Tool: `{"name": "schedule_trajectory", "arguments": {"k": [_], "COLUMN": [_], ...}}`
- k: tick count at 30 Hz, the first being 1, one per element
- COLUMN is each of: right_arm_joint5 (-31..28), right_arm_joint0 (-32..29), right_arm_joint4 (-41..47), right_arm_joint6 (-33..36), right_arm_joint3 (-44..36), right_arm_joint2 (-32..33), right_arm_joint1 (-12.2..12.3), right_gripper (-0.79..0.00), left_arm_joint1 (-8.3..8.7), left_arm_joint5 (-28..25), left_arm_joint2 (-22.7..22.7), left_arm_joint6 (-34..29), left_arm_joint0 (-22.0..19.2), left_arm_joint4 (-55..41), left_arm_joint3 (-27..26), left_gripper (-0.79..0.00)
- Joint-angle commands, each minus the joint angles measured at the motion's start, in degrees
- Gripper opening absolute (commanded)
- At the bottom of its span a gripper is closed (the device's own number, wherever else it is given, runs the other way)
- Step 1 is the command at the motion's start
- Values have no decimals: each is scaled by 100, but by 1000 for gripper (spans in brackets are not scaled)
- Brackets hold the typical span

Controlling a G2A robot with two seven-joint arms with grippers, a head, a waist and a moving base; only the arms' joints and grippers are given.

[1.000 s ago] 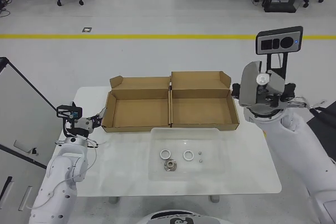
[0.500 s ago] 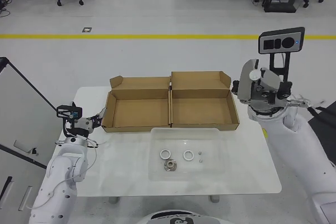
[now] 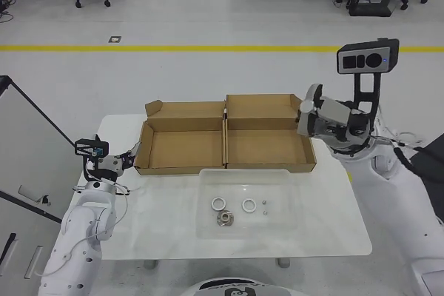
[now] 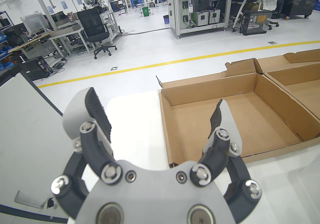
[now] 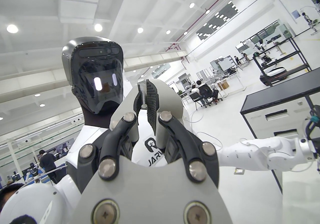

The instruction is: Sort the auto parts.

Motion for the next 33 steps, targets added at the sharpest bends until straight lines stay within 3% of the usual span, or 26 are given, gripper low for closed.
{"name": "schedule_trajectory", "arguments": {"k": [1, 8, 33], "right_arm_joint5": [2, 121, 172], "right_arm_joint0": [-35, -116, -114], "right_arm_joint4": [284, 974, 985], "right_arm_joint6": [96, 434, 485], "right_arm_joint3": [-9, 44, 59], "right_arm_joint2": [0, 59, 81], "right_arm_joint1": [-28, -122, -135], "right_gripper": [-785, -785, -785], "left_arm_joint1": [0, 0, 0], "left_arm_joint5": [0, 0, 0], "left_arm_joint2": [0, 0, 0], "left_arm_joint6": [0, 0, 0], "left_arm_joint0": [0, 0, 0], "left_arm_joint4": [0, 0, 0], "left_arm_joint3": [0, 0, 0], "left_gripper": [0, 0, 0]}}
